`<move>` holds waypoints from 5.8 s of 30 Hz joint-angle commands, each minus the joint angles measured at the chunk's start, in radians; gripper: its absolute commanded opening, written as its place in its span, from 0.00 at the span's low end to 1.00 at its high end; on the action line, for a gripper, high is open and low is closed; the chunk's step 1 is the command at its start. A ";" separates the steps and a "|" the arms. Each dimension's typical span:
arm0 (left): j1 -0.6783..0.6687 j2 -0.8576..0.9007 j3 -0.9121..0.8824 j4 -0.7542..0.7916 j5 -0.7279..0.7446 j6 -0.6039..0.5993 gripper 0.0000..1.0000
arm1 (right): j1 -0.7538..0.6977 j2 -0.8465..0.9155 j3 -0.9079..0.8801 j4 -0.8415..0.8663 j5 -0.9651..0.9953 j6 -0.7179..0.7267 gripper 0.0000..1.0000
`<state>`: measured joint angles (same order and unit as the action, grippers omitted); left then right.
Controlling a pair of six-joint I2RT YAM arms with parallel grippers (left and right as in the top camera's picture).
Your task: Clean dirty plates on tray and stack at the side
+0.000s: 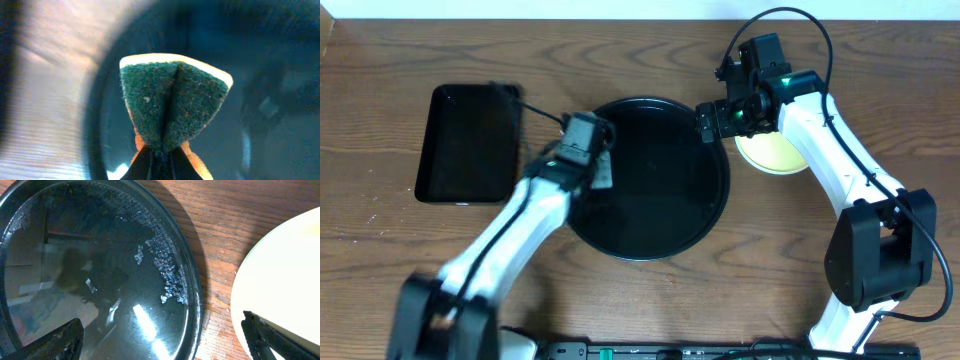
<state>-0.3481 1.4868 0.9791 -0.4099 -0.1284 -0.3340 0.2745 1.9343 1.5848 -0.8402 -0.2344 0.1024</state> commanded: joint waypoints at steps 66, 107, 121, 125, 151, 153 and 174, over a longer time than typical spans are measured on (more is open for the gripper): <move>0.558 -0.331 0.045 -0.114 0.200 -0.128 0.82 | 0.002 -0.716 -0.039 -0.637 0.178 0.016 0.99; 0.558 -0.331 0.045 -0.114 0.200 -0.128 0.83 | -0.158 -1.444 -0.874 0.048 0.194 -0.010 0.99; 0.558 -0.331 0.045 -0.114 0.200 -0.128 0.83 | -0.198 -1.924 -1.414 0.502 0.147 0.018 0.99; 0.558 -0.331 0.045 -0.114 0.200 -0.128 0.83 | -0.198 -1.930 -1.517 0.696 0.147 0.043 0.99; 0.558 -0.331 0.045 -0.114 0.200 -0.128 0.83 | -0.198 -1.922 -1.579 0.772 0.144 0.042 0.99; 0.558 -0.331 0.045 -0.114 0.200 -0.128 0.83 | -0.198 -1.922 -1.579 0.772 0.144 0.042 0.99; 0.558 -0.331 0.045 -0.114 0.200 -0.128 0.83 | -0.198 -1.922 -1.579 0.773 0.144 0.042 0.99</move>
<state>0.2077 1.1564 1.0199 -0.5240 0.0727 -0.4526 0.0822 0.0120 0.0071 -0.0631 -0.0818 0.1299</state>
